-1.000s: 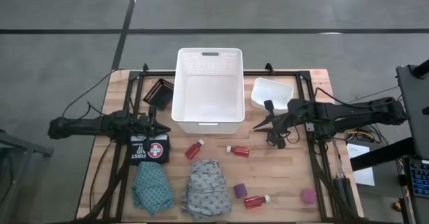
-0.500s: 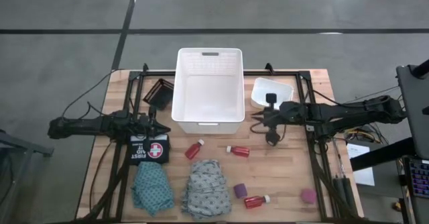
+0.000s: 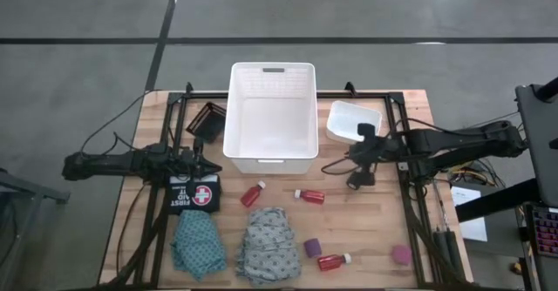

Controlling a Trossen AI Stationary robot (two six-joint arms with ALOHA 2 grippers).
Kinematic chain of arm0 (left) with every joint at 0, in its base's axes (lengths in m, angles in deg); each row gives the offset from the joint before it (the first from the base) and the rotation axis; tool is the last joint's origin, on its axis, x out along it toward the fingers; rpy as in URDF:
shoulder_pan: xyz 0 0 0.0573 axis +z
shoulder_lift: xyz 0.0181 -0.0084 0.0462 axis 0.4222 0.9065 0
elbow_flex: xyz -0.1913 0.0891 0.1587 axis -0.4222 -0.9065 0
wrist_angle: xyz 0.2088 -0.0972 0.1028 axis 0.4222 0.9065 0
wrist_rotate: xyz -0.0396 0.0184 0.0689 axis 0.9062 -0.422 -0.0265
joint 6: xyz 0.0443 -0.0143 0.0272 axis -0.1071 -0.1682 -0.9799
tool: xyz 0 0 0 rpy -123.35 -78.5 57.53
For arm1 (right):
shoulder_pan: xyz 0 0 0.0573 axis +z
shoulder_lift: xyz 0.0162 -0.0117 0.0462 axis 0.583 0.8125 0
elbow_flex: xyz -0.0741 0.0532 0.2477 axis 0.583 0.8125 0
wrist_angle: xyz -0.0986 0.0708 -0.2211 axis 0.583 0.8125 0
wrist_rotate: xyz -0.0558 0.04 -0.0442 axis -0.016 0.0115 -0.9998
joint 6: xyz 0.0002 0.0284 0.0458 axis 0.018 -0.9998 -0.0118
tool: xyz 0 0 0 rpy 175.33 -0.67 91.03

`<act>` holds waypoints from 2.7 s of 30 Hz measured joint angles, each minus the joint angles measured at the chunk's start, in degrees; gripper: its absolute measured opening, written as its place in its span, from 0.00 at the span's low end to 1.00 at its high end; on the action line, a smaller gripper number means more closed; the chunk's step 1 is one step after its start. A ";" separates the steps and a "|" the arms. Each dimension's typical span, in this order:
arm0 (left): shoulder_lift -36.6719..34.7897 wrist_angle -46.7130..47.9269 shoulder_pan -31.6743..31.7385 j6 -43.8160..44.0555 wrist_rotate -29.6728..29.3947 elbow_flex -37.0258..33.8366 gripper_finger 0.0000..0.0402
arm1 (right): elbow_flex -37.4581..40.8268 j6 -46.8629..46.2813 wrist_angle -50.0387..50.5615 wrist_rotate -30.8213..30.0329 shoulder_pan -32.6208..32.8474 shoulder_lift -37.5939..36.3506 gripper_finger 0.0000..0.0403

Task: Pick & Place Medicine items
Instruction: Put the black bandage into the white bin

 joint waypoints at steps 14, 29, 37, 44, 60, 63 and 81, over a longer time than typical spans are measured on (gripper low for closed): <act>0.00 -0.01 0.00 0.00 -0.01 0.00 0.05 | -2.96 -76.16 11.64 2.81 0.25 0.15 0.08; 0.00 0.02 -0.01 0.00 -0.01 0.00 0.05 | -2.26 -1.54 13.87 7.20 2.43 2.19 0.08; 0.00 -0.01 -0.01 0.00 -0.01 0.00 0.05 | -0.79 3.26 14.08 7.85 2.43 2.67 0.08; 0.00 0.02 -0.01 0.00 -0.01 0.00 0.05 | 1.53 3.69 13.70 12.10 2.43 2.72 0.11; 0.00 0.00 -0.01 0.00 -0.01 0.01 0.05 | 1.81 2.06 11.25 8.74 2.41 2.89 0.48; 0.00 0.01 0.00 0.00 -0.01 0.00 0.05 | 2.46 0.40 11.11 9.28 2.41 2.89 0.54; 0.00 0.00 -0.01 0.00 0.00 0.00 0.05 | 5.19 24.92 8.74 6.19 2.43 3.48 0.69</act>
